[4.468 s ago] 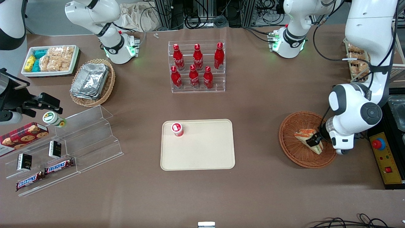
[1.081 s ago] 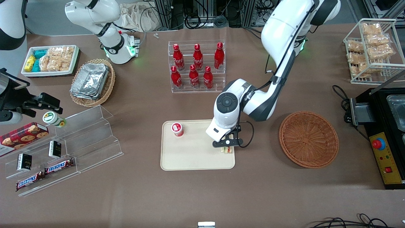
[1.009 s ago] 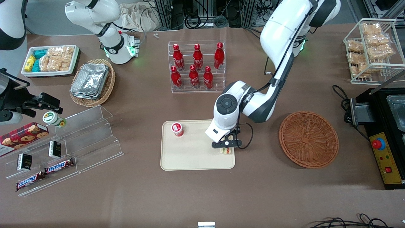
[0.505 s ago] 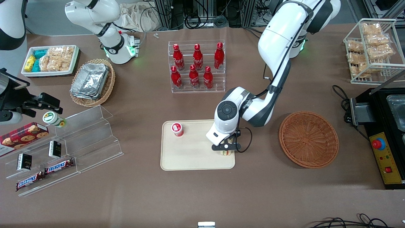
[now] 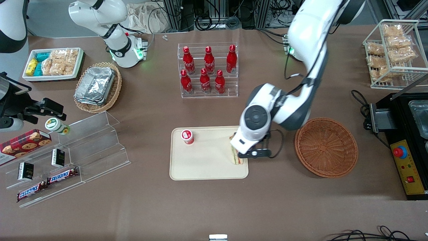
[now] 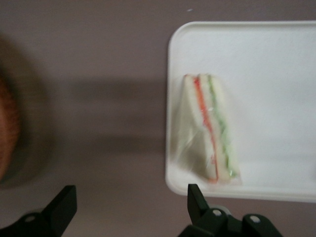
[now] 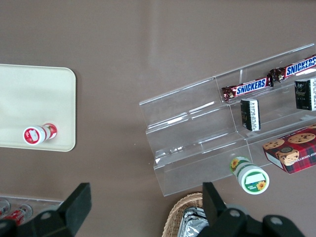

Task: Place sandwich from basket to tray
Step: 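Lower the sandwich onto the tray and open the left gripper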

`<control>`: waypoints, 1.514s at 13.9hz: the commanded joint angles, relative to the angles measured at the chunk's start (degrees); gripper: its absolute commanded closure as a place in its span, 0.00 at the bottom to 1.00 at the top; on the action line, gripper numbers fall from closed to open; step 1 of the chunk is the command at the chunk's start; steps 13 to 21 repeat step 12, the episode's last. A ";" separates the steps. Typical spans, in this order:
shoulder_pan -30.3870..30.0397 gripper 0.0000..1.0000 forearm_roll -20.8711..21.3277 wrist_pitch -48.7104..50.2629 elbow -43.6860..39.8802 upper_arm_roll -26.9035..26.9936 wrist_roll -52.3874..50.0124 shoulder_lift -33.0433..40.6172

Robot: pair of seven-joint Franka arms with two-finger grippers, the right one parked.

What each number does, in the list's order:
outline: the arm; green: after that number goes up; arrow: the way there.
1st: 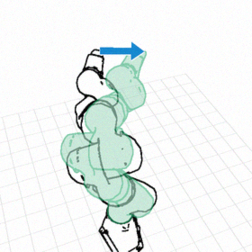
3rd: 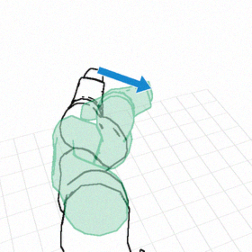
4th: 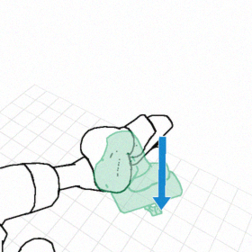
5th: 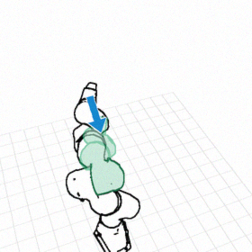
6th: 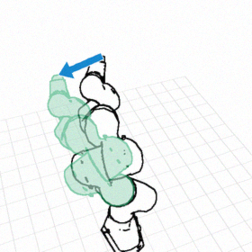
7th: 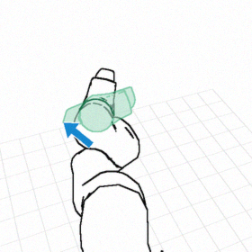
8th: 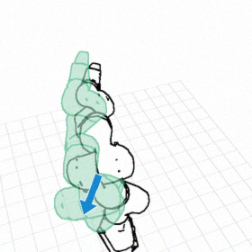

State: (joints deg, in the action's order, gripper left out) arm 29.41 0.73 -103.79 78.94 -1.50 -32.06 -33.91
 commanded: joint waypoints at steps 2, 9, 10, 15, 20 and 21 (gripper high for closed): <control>-6.88 0.01 -1.09 9.46 1.65 -0.26 10.32 8.40; -24.98 0.00 -0.03 18.34 0.77 0.27 30.82 19.13; -26.23 0.00 0.23 18.88 0.16 0.44 31.09 19.32; -27.99 0.00 0.41 18.97 -1.60 1.76 31.10 19.41; -27.99 0.00 0.41 18.97 -1.60 1.76 31.10 19.41; -27.99 0.00 0.41 18.97 -1.60 1.76 31.10 19.41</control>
